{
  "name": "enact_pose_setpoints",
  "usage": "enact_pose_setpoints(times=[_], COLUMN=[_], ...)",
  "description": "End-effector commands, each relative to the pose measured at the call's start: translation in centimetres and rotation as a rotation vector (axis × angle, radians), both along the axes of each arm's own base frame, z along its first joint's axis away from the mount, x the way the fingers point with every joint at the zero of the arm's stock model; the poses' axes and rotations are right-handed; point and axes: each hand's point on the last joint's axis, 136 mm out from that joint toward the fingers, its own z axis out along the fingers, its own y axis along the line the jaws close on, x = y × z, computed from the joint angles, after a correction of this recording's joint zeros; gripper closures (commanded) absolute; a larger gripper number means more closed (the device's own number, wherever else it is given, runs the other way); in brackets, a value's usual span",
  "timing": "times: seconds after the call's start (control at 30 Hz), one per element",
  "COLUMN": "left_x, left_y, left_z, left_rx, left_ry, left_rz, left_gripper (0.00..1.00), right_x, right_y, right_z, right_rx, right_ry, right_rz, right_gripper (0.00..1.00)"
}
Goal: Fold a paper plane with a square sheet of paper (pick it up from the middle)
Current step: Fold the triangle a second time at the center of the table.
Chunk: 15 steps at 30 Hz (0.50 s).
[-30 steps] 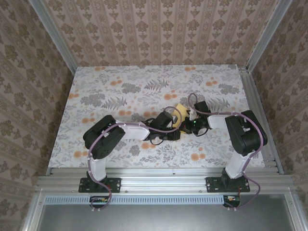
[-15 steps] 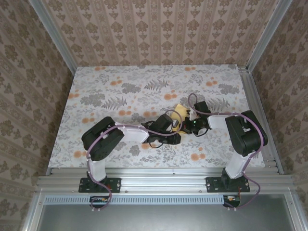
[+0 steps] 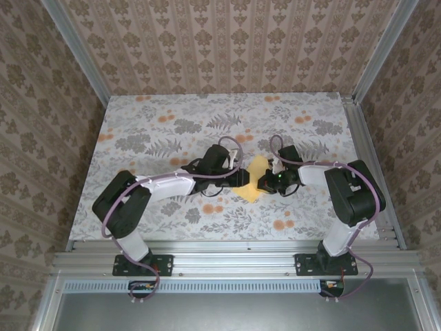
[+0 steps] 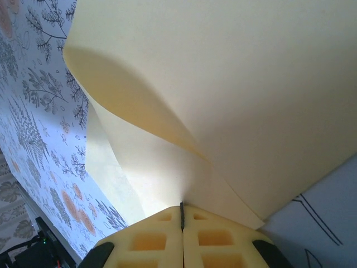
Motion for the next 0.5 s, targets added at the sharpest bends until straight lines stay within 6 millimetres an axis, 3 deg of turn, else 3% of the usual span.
enact_pose_setpoints(times=[0.0,0.17,0.47], left_x=[0.6,1.7,2.3], left_y=[-0.3,-1.9,-3.0], left_z=[-1.3,-3.3,-4.7], left_rx=[0.034,0.022,0.030], left_ry=[0.000,0.023,0.036], left_rz=[-0.022,-0.038,-0.071], left_gripper=[0.74,0.74,0.75], right_x=[-2.0,-1.3,-0.6], right_y=[-1.2,-0.7,-0.4], right_z=[-1.0,0.2,2.1], right_rx=[-0.073,-0.041,-0.019], right_ry=[0.074,0.039,-0.022], right_rz=[-0.005,0.000,0.007], right_gripper=[0.90,0.88,0.85])
